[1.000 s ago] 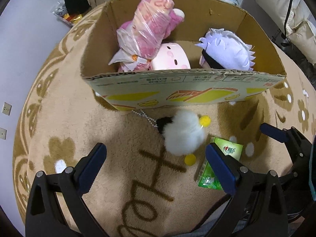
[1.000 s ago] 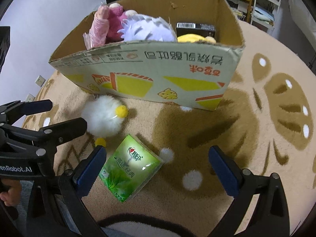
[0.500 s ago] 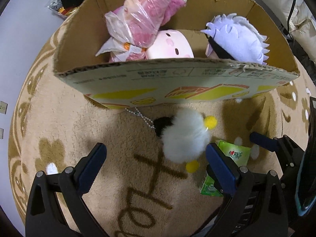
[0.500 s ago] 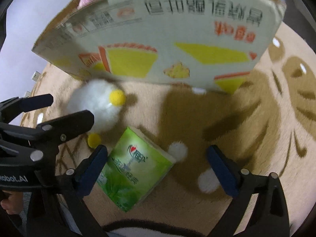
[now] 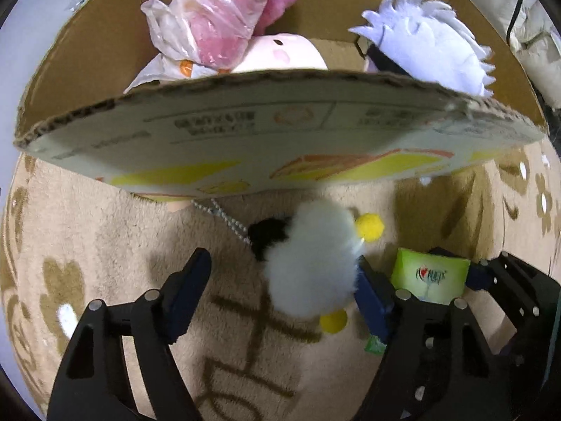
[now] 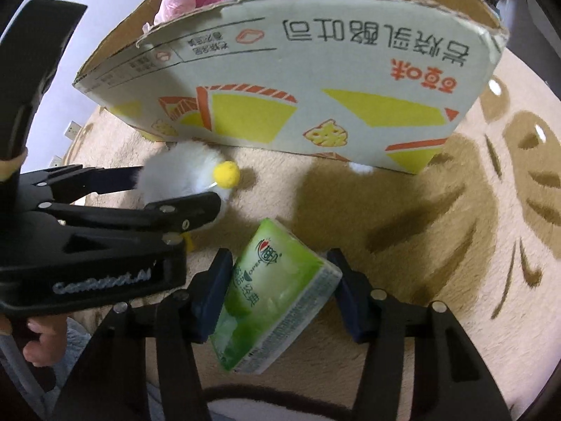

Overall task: Organize soft objects
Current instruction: 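Grasp the white fluffy keychain with the left tool while the right tool grasps the green tissue pack, then lift and carry the keychain over the box with the left tool while the right tool carries the green pack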

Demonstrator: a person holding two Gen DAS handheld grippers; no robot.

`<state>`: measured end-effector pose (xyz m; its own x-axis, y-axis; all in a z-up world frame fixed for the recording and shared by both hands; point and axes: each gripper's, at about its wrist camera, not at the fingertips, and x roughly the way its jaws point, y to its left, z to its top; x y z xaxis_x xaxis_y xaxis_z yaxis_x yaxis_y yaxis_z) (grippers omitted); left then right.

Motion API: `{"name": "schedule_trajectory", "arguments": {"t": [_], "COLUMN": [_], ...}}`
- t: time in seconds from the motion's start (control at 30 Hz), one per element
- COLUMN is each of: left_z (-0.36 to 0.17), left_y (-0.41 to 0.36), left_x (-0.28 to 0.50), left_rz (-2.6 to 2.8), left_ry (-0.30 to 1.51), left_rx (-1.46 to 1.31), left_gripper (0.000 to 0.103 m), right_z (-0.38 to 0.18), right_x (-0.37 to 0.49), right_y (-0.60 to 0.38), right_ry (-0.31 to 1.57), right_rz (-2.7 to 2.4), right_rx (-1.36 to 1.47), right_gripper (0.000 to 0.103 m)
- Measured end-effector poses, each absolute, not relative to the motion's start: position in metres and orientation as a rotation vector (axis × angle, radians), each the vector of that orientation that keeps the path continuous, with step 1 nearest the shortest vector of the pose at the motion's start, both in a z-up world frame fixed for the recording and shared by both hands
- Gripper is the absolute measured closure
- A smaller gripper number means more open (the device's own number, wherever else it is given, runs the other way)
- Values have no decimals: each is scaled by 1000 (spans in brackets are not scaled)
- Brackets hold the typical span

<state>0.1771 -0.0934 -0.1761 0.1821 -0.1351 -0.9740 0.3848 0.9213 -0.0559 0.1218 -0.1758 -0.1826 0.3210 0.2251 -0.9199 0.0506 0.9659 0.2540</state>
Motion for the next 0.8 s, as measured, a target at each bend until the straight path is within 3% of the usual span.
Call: {"name": "schedule_trajectory", "arguments": {"t": [0.47,0.8], "left_z": [-177,-165], "left_y": [-85,-70], "left_x": [174,155], "left_rz": [-404,-375], "left_ry": [1298,1244], "left_rx": [215,258], "left_gripper": [64,65], "right_z": [-167,-152], "right_x": [110,107], "right_y": [-200,-208], "right_ry": [1185,1126], "right_rz": [94,96], "right_rx": [214,204], "right_gripper": [51,53]}}
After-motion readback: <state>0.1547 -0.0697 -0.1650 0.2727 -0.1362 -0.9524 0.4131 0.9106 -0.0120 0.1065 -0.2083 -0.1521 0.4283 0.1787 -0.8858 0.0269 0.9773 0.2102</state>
